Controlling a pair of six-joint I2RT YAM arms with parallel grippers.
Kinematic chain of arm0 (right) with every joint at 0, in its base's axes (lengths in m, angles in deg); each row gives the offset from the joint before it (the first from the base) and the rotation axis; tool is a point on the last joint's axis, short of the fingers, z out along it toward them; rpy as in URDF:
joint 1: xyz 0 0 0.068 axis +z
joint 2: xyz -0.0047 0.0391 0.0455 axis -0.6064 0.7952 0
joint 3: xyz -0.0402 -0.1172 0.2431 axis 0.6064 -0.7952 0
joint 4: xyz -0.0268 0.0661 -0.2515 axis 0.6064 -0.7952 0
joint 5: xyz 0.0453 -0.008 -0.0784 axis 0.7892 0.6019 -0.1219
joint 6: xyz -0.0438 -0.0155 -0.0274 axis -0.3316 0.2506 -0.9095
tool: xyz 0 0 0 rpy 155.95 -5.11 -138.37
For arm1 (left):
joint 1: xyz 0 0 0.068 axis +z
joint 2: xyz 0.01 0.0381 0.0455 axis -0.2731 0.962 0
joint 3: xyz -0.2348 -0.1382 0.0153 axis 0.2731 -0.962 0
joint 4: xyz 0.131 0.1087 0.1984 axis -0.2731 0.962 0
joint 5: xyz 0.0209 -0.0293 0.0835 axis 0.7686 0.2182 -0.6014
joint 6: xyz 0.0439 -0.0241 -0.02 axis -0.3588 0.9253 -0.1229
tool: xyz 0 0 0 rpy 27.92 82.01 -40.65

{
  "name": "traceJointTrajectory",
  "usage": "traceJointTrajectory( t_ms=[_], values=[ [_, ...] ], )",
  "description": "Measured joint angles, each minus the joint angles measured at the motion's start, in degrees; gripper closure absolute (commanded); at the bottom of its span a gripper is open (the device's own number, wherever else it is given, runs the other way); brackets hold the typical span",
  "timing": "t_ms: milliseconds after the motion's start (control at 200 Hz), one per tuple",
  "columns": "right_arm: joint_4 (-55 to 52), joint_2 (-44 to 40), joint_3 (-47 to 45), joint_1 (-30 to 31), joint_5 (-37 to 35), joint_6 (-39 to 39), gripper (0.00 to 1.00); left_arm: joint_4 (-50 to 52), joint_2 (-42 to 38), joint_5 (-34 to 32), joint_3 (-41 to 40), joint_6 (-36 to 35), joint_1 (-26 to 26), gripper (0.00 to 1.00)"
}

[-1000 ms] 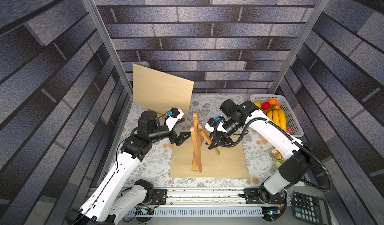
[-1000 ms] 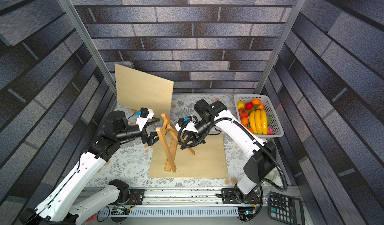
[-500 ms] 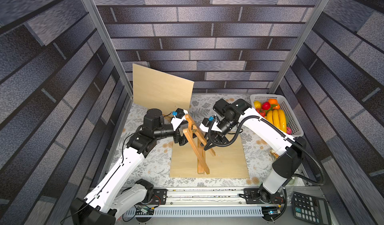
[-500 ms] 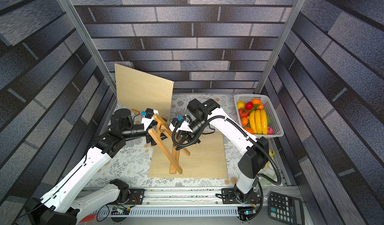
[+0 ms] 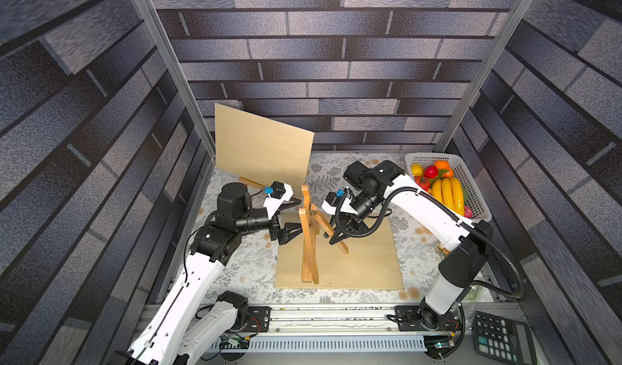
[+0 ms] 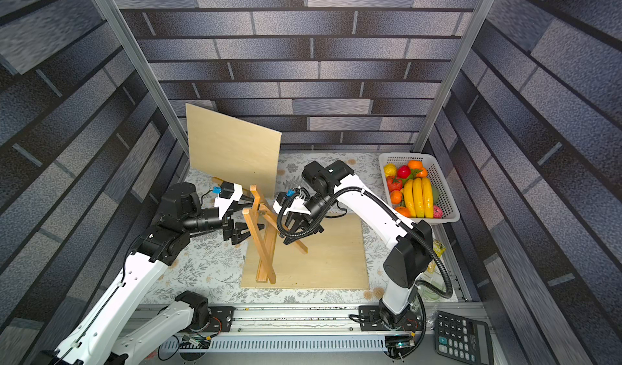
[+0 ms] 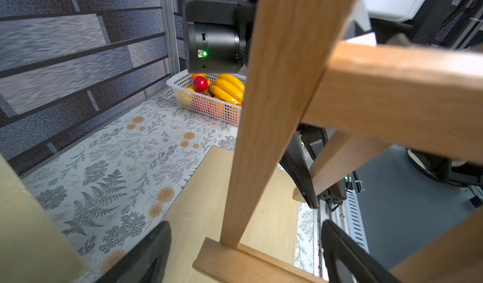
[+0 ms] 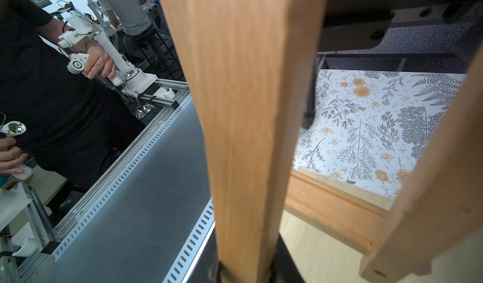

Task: Assemble the easel
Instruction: Place the easel at the center of the board.

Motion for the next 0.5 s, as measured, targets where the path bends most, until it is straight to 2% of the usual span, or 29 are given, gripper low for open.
traceJointTrajectory(
  t_ms=[301, 496],
  values=[
    [-0.17, 0.92, 0.85, 0.9, 0.26, 0.0, 1.0, -5.09, 3.37, 1.33, -0.46, 3.08, -1.57, 0.14],
    [-0.42, 1.36, 0.85, 1.4, 0.44, 0.0, 1.0, -10.36, 3.23, 0.79, -2.34, 6.36, -1.11, 0.1]
  ],
)
